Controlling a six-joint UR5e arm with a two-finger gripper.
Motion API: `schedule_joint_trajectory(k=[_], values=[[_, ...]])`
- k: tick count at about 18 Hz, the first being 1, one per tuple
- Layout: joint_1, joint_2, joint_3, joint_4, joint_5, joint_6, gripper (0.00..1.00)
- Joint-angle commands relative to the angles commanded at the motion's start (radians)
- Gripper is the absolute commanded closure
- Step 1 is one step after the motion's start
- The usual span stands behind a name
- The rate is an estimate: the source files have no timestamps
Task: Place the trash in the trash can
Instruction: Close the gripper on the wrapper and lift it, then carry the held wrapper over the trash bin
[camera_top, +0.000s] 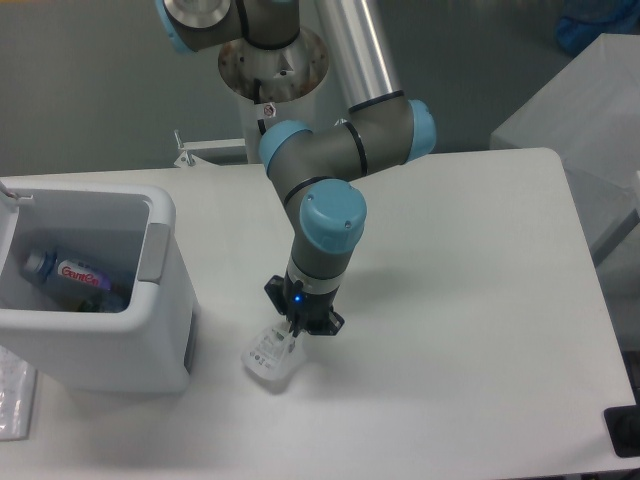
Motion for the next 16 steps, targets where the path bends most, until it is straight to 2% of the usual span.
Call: schedule_joint_trajectory(k=[7,10,13,16], values=[[0.048,0.008,0.198,-0.002,-0.247,-0.175,1.0],[0.078,0.024,0.258,-0.002,-0.337,-0.241,1.0],[0.101,0.041,0.278,0.002,-0.43,-0.262,1.0],[0.097,0.043,0.289,0.002,-0.459,-0.275,1.0]])
